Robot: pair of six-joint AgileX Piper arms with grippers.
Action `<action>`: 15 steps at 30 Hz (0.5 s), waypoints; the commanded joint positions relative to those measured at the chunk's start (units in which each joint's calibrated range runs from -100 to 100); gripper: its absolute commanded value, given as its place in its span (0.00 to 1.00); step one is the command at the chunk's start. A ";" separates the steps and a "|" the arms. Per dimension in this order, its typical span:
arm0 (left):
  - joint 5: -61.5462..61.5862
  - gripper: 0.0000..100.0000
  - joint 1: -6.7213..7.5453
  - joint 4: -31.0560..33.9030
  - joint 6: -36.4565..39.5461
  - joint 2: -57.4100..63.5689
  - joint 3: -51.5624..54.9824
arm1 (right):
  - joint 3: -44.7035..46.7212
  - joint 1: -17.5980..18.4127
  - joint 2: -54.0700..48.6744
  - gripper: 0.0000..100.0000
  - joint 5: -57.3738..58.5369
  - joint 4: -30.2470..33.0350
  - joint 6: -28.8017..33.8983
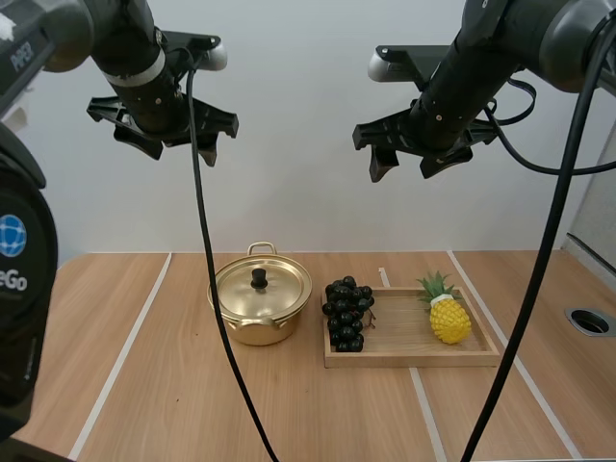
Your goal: Open the pot, put the grape inside, and close it
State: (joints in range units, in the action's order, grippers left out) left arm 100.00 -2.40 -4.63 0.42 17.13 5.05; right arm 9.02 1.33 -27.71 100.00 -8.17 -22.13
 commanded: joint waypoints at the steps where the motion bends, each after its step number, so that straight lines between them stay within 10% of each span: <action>1: 0.00 1.00 -0.11 -4.85 -2.94 -0.15 4.43 | 0.21 0.07 -0.62 1.00 0.00 -0.98 -0.26; 15: -2.10 1.00 0.13 -9.90 -12.55 -0.15 17.41 | 0.21 0.07 -0.62 1.00 0.00 -2.63 -0.26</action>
State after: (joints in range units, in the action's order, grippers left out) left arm 100.00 -2.40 -12.29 -9.88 16.87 21.29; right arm 9.02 1.33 -27.71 100.00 -10.31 -22.13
